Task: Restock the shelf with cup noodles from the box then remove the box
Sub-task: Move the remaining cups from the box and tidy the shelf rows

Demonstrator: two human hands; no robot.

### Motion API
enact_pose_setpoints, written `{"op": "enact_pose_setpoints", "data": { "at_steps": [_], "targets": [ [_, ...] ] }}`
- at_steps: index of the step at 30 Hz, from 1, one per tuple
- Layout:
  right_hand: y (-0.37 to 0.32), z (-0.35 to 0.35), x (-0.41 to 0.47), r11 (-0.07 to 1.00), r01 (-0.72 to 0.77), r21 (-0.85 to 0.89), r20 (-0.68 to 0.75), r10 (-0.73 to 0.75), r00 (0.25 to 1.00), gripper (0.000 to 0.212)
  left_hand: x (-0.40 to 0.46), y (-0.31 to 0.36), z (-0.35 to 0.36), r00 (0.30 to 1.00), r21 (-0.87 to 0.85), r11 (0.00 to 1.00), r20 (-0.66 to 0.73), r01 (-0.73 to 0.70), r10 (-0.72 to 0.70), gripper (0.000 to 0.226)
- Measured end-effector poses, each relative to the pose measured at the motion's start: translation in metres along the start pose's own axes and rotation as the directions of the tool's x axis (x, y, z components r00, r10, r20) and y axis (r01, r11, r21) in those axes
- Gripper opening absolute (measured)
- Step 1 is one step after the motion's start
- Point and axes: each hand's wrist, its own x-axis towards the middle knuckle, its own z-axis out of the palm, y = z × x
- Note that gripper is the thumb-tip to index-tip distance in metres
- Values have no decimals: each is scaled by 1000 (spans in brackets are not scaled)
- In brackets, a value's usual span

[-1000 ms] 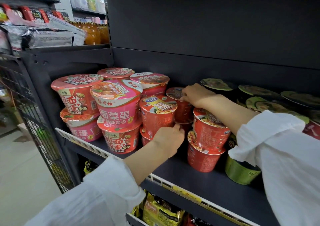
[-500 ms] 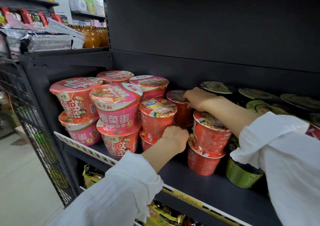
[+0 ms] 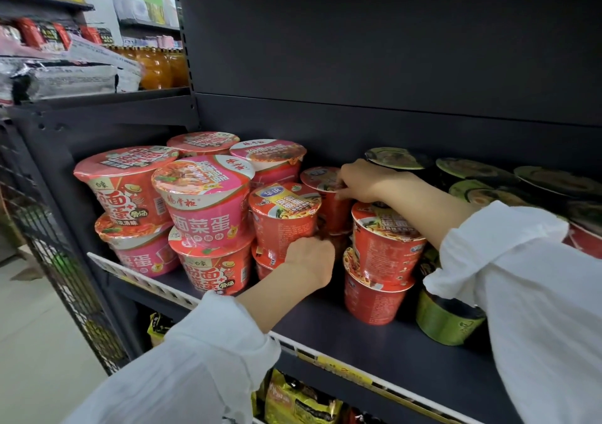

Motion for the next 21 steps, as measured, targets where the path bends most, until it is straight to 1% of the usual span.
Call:
{"op": "enact_pose_setpoints", "data": {
  "at_steps": [3, 6, 9, 13, 16, 19, 21],
  "targets": [
    [0, -1, 0, 999, 2, 49, 19, -3, 1000, 32, 4, 4, 1, 999, 127, 991, 22, -39, 36, 30],
    [-1, -3, -1, 1000, 2, 27, 26, -3, 1000, 26, 11, 9, 7, 997, 270, 961, 62, -57, 41, 30],
    [0, -2, 0, 1000, -16, -20, 5, 16, 1000, 39, 19, 14, 12, 998, 405, 913, 56, -55, 36, 28],
    [5, 2, -2, 997, -27, -76, -71, 22, 997, 35, 28, 19, 12, 997, 422, 903, 31, -79, 72, 31],
    [3, 2, -5, 996, -50, -79, -78, 44, 996, 32, 30, 19, 13, 996, 452, 888, 28, -88, 85, 31],
    [-5, -1, -4, 996, -39, -86, -71, 33, 997, 22, 29, 17, 12, 996, 400, 912, 37, -93, 85, 29],
    [-10, 0, -3, 995, -45, -86, -68, 39, 997, 29, 28, 15, 11, 996, 375, 923, 31, -92, 87, 29]
  ]
}}
